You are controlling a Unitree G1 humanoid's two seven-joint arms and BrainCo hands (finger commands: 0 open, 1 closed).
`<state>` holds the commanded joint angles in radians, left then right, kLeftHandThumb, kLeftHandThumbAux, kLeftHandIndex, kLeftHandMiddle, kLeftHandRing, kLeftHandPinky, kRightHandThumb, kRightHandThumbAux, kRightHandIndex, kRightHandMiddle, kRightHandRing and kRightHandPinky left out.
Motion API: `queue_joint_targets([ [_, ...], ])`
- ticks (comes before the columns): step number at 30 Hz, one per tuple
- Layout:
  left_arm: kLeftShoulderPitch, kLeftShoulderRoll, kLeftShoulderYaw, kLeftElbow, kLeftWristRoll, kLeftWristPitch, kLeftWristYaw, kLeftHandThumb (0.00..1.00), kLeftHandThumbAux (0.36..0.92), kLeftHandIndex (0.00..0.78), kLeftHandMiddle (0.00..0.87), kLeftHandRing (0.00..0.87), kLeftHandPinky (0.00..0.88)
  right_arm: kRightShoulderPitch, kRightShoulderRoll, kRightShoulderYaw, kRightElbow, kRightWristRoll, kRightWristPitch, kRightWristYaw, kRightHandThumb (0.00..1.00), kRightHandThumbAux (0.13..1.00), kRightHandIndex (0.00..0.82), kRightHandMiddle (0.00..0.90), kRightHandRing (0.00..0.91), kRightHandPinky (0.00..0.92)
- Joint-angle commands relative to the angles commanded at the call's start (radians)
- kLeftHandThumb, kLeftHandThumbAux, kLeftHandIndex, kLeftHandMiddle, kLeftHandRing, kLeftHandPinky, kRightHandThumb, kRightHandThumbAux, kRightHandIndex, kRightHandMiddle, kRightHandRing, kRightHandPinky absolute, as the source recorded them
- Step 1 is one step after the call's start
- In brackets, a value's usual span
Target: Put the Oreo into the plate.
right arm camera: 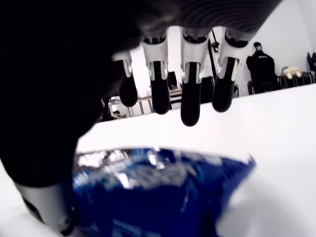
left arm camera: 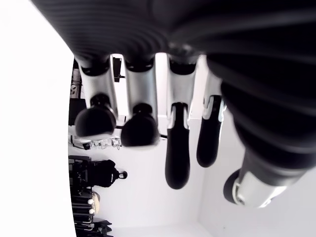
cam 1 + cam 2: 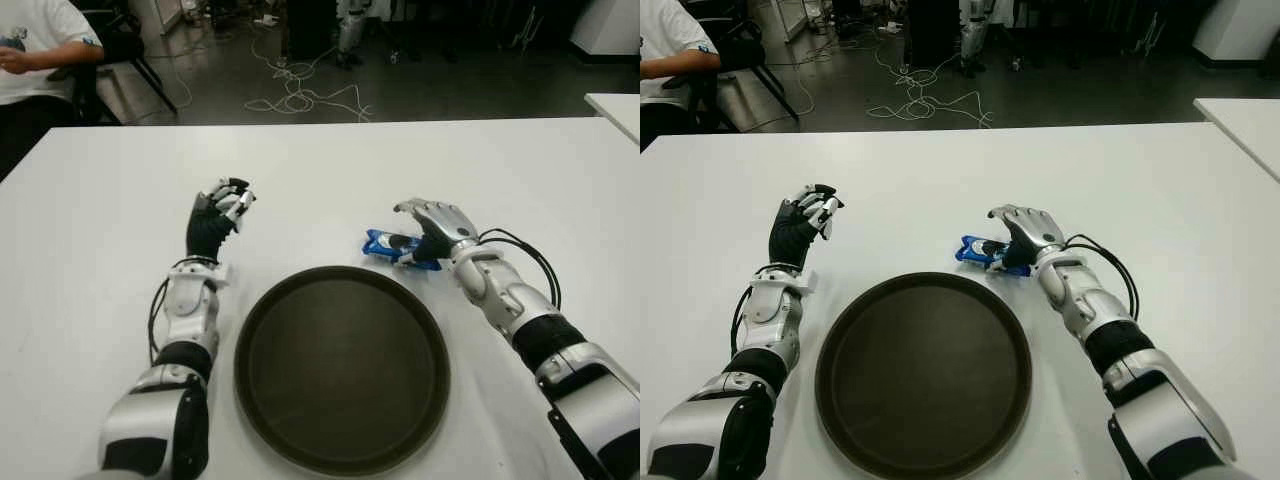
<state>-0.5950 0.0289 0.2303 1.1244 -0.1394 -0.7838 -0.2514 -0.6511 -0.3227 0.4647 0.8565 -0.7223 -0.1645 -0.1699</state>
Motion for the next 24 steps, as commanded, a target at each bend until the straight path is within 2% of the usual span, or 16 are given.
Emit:
queue_joint_targets([
  [13,0.016,0.0,-0.014,-0.035,0.009,0.013,0.009,0.857,0.663,0.411,0.524,0.822,0.813,0.011,-0.009,-0.011,-0.021,0.007,0.005,0.016,0.0,0.722,0.211,0.207,0.212,0.191],
  [19,0.02,0.001,-0.02,-0.043,0.006,0.009,0.006,0.857,0.662,0.411,0.529,0.827,0.817,0.011,-0.009,-0.013,-0.026,0.005,0.017,0.023,0.0,0.698,0.18,0.184,0.192,0.165],
  [24,0.024,0.002,-0.024,-0.049,0.011,0.013,0.015,0.857,0.662,0.411,0.53,0.827,0.816,0.011,-0.013,-0.01,-0.017,0.001,0.005,0.01,0.0,0.712,0.179,0.19,0.195,0.166],
])
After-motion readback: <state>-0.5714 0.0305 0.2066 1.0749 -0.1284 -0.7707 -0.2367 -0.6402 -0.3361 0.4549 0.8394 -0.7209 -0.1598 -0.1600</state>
